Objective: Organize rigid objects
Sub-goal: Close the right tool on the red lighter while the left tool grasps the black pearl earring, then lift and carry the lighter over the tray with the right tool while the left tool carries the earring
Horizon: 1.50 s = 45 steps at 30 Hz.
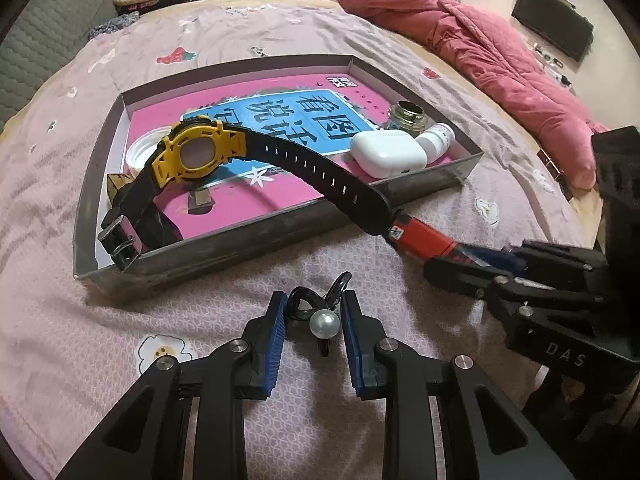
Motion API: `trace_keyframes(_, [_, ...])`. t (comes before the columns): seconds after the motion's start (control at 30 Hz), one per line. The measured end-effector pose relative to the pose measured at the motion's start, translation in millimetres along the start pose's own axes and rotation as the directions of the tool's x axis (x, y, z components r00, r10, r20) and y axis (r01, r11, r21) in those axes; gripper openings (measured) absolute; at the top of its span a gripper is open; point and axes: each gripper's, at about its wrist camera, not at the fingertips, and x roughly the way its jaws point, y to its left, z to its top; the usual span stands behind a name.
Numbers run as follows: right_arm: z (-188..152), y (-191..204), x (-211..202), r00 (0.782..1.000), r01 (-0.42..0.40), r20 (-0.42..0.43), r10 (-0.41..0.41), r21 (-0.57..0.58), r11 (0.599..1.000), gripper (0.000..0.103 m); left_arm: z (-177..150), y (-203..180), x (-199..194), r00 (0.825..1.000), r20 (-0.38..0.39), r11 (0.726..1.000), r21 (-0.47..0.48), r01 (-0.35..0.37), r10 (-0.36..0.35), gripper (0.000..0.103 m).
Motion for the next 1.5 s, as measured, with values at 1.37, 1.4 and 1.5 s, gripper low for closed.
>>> trace_keyframes(1.37, [56.5,-10.9,-49.4,0.955,-0.069,0.285,0.076,-0.033,0.997,0.018,44.8,47.9,-53.3,0.962,0.259,0.988,-0.145,-0.044,0.081,0.028])
trace_keyframes(1.4, [57.3,-10.9,-48.8,0.955,-0.067,0.289,0.073,-0.030,0.997,0.018,45.7,48.8,-52.2,0.962,0.258,0.988,-0.146,-0.047,0.084,0.028])
trace_keyframes(1.5, [61.0,-11.2,-46.8,0.954,-0.063,0.292,0.069,-0.029,0.998,0.018,48.3,50.0,-48.4,0.964,0.255,0.988,-0.150,-0.044,0.081,0.028])
